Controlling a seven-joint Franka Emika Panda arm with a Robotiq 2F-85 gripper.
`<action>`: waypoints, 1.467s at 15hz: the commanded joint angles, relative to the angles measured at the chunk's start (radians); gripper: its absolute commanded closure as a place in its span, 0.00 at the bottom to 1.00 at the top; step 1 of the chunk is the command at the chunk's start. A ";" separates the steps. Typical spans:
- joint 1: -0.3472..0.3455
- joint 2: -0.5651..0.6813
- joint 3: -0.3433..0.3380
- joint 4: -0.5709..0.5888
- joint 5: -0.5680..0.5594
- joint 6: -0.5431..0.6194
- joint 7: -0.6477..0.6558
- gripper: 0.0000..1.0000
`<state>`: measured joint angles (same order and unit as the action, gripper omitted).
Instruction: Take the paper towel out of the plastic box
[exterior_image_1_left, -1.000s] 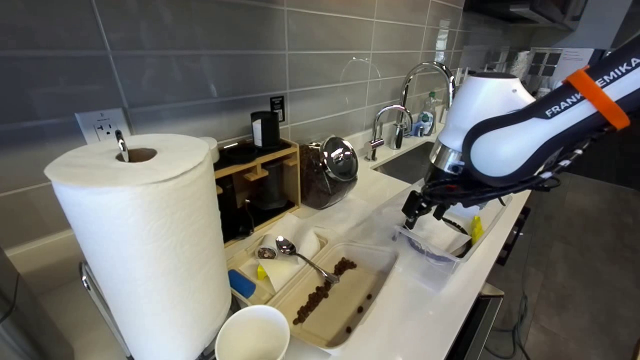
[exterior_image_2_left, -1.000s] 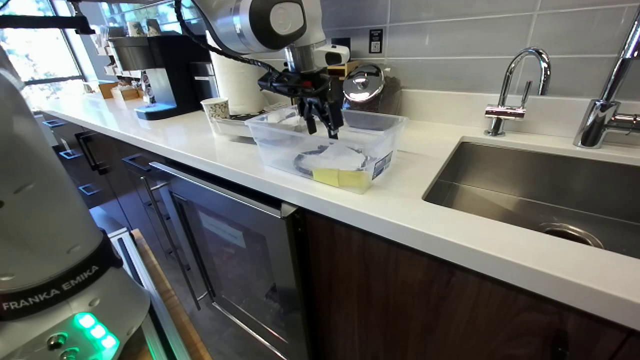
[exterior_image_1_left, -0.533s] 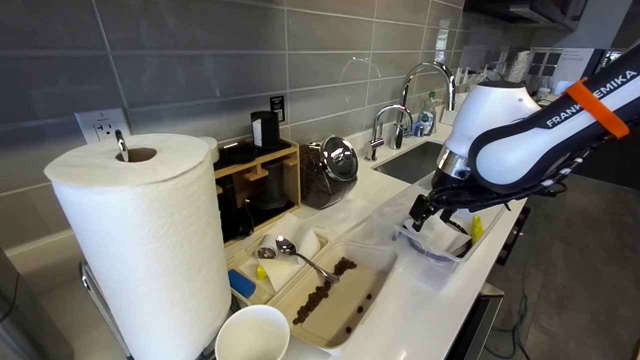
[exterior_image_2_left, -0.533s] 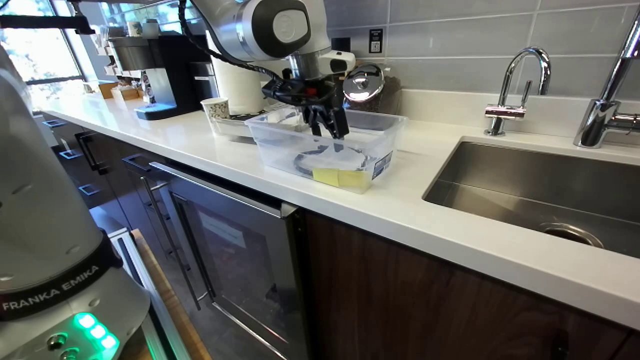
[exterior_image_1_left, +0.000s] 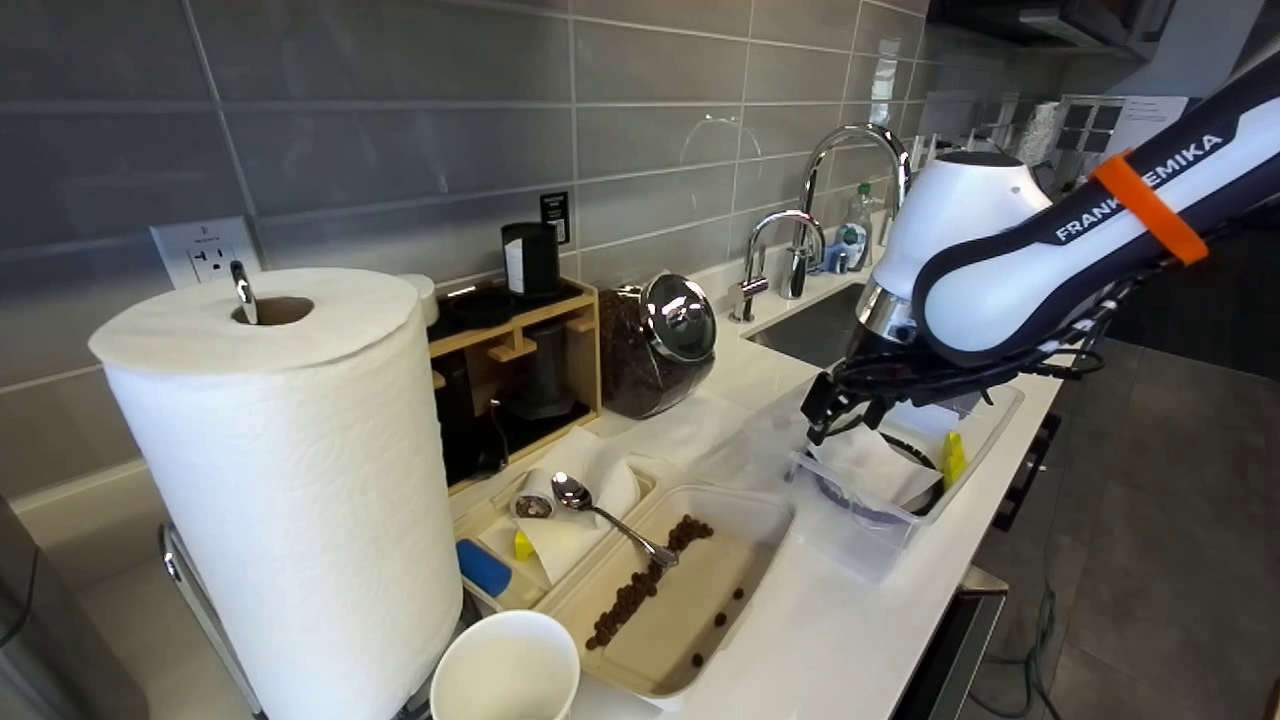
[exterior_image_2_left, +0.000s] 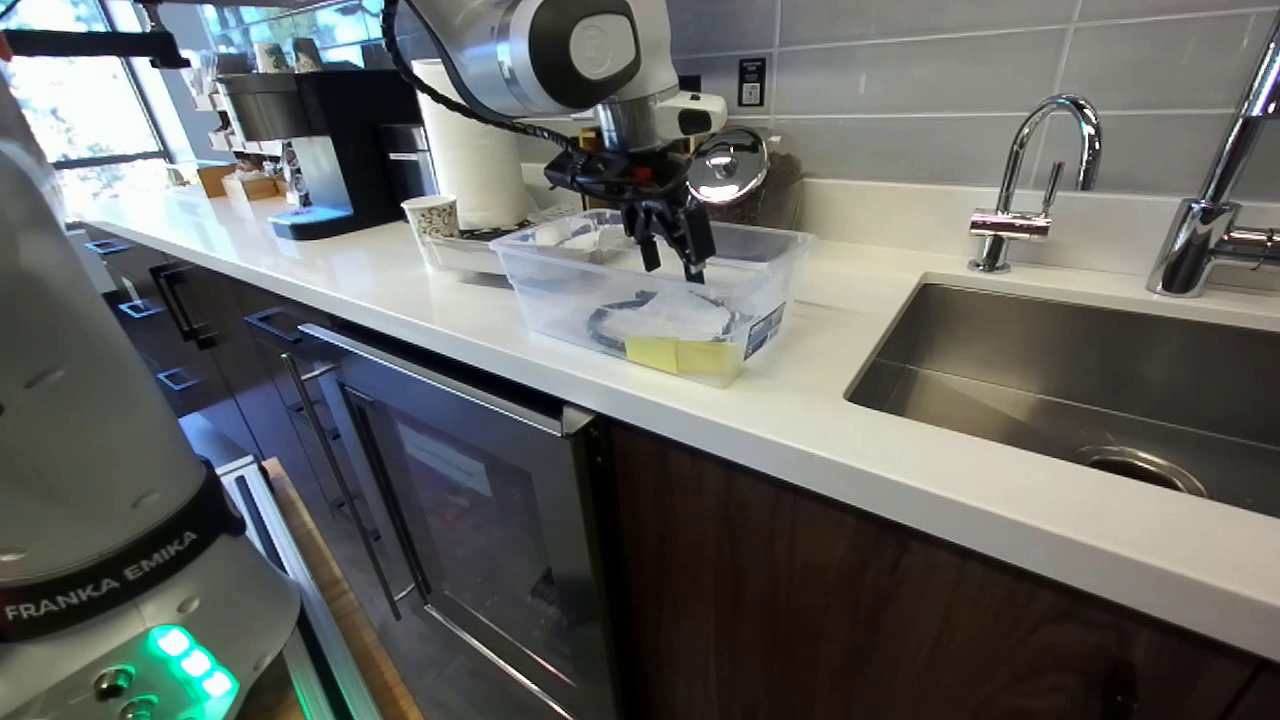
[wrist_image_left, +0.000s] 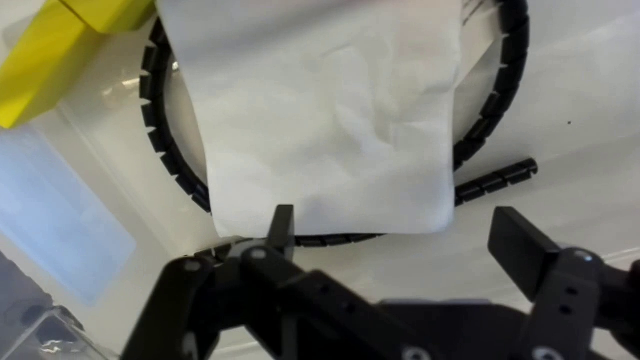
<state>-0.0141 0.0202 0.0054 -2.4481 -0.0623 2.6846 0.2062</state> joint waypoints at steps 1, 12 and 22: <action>0.012 0.051 -0.001 0.050 -0.001 -0.024 0.021 0.00; 0.031 0.068 -0.010 0.044 -0.011 -0.027 0.042 0.66; 0.026 0.008 -0.009 0.014 0.004 -0.025 0.046 1.00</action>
<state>0.0053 0.0677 -0.0002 -2.4095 -0.0664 2.6833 0.2371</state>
